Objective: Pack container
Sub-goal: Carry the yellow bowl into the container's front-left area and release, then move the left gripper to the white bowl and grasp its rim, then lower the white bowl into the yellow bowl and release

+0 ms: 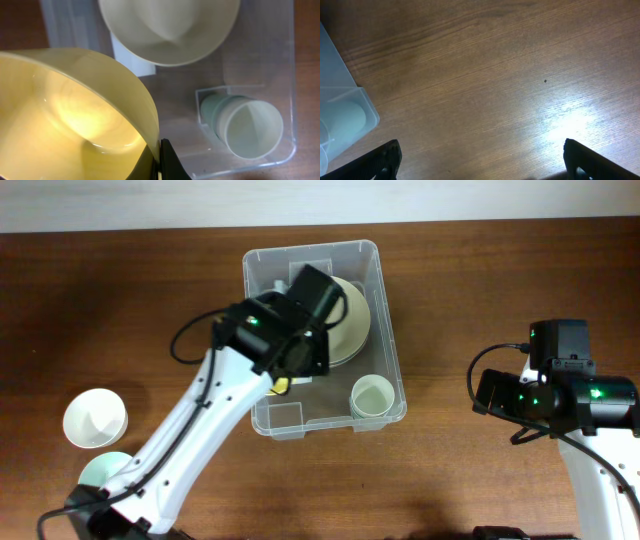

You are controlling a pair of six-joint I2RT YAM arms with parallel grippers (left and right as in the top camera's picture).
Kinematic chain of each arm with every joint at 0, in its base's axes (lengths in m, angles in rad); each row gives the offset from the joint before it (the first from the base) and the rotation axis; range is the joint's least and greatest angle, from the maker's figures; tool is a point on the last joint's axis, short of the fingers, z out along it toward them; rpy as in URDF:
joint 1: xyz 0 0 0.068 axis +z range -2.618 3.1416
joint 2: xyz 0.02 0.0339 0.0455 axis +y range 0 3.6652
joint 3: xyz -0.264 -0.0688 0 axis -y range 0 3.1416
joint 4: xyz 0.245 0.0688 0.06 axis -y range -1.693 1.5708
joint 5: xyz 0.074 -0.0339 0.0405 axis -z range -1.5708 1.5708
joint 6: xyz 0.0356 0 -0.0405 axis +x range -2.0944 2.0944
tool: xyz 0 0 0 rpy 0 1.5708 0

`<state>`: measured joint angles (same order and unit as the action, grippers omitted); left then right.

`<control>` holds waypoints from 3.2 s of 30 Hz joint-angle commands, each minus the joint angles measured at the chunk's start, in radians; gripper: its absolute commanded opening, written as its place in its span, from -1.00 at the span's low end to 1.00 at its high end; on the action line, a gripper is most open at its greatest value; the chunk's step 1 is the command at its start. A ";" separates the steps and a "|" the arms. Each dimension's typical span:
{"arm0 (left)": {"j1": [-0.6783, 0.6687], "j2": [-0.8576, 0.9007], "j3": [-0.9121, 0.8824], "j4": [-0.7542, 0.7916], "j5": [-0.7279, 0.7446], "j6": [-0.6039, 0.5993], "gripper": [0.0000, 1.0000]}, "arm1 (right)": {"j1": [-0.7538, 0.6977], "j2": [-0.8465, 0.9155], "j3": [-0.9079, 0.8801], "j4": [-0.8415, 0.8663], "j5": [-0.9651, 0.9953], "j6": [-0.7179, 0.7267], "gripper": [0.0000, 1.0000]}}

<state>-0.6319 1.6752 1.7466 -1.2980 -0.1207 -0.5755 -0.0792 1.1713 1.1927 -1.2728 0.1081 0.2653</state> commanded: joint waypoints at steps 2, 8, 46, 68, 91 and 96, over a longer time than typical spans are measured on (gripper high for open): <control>-0.033 0.079 0.012 0.003 -0.002 -0.039 -0.99 | -0.006 -0.007 0.001 -0.009 0.000 0.002 0.98; -0.062 0.217 0.012 0.006 0.027 -0.039 -0.99 | -0.006 -0.007 0.001 -0.009 -0.003 0.002 0.98; 0.838 -0.003 0.024 -0.129 -0.083 0.077 0.41 | -0.006 -0.007 0.001 -0.007 -0.003 0.002 0.98; 1.029 0.333 -0.323 0.266 0.011 0.188 0.14 | -0.006 -0.007 0.001 -0.009 -0.002 0.001 0.98; 1.029 0.385 -0.313 0.276 0.013 0.189 -0.99 | -0.006 -0.007 0.001 -0.007 0.002 0.001 0.98; 0.978 0.351 -0.238 0.234 0.031 0.211 -0.99 | -0.006 -0.007 0.001 -0.006 0.002 0.001 0.98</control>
<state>0.3828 2.0525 1.4555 -1.0473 -0.1081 -0.3836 -0.0792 1.1713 1.1927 -1.2789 0.1078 0.2649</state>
